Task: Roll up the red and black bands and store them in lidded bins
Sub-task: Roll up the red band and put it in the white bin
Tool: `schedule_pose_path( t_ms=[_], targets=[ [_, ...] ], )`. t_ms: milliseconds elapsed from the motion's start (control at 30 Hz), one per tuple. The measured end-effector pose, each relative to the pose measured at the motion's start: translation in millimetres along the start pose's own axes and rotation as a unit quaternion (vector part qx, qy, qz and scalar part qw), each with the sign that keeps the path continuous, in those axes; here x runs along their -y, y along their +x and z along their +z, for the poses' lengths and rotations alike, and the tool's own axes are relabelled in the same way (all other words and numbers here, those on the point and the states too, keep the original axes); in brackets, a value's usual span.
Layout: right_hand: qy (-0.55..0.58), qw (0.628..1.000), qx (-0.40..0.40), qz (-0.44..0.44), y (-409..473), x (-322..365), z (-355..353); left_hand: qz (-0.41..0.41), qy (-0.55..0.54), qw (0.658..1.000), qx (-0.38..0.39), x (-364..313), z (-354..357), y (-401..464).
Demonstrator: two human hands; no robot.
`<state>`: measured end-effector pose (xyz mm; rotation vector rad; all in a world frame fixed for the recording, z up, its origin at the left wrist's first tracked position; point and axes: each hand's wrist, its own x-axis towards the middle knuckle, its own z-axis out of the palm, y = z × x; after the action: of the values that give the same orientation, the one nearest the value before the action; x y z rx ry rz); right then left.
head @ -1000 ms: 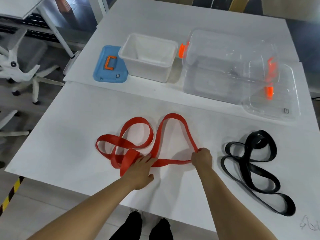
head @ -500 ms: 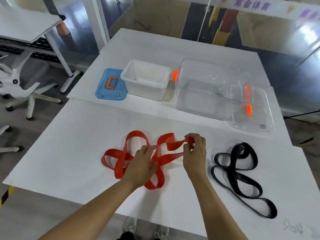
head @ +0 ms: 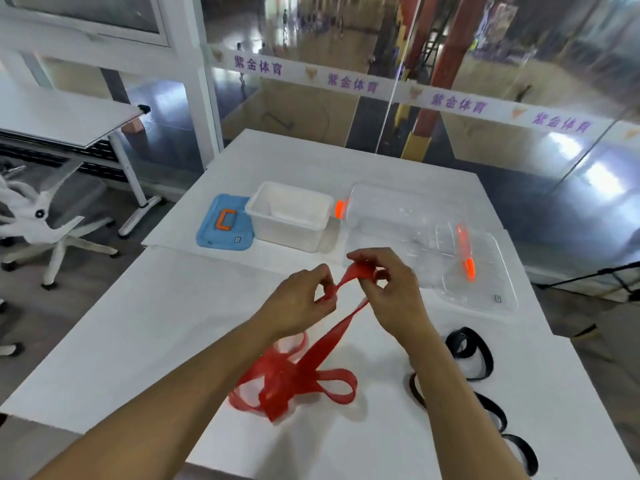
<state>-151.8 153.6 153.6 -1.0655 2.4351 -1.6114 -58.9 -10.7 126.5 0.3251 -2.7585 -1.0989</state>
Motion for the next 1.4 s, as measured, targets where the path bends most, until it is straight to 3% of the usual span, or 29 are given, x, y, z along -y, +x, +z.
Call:
schedule_pose_path(
  t_ms=[100, 200, 267, 367, 567, 667, 767, 833, 967, 1100, 1167, 1267, 1400],
  targets=[
    [-0.019, 0.999, -0.032, -0.006, 10, 10, -4, -0.063, -0.067, 0.993, -0.074, -14, -20, 3],
    [-0.036, 0.998, -0.042, 0.007, 18, 16, -8, -0.066, -0.156, 0.980, -0.103, -37, -51, 10],
    [-0.053, 0.996, -0.057, 0.033, 27, 23, -11, -0.064, -0.135, 0.985, -0.086, -50, -69, 14],
    [-0.067, 0.993, -0.065, 0.077, 47, 40, -18, -0.096, -0.108, 0.982, -0.121, -60, -87, 19],
    [0.146, 0.971, 0.008, 0.191, 69, 66, -28, -0.065, -0.139, 0.971, -0.185, -96, -125, 25],
    [0.078, 0.987, -0.038, 0.132, 85, 83, -43, -0.025, -0.248, 0.956, -0.155, -114, -158, 29],
    [0.067, 0.992, -0.094, 0.044, 106, 102, -72, 0.037, -0.446, 0.890, -0.085, -124, -187, 29],
    [0.091, 0.992, -0.093, 0.004, 118, 108, -89, 0.049, -0.493, 0.864, -0.087, -130, -192, 28],
    [0.061, 0.998, 0.027, -0.011, 119, 114, -73, 0.066, -0.486, 0.865, -0.108, -132, -183, 23],
    [0.118, 0.986, 0.101, 0.057, 92, 99, -36, 0.093, -0.368, 0.909, -0.173, -123, -170, 23],
    [0.158, 0.978, 0.106, 0.078, 78, 94, -21, 0.088, -0.348, 0.919, -0.164, -119, -161, 21],
    [0.209, 0.968, 0.111, 0.086, 60, 97, -2, 0.056, -0.380, 0.911, -0.150, -113, -148, 18],
    [0.181, 0.973, 0.120, 0.082, 46, 105, 13, -0.013, -0.429, 0.886, -0.174, -111, -138, 20]
  ],
)
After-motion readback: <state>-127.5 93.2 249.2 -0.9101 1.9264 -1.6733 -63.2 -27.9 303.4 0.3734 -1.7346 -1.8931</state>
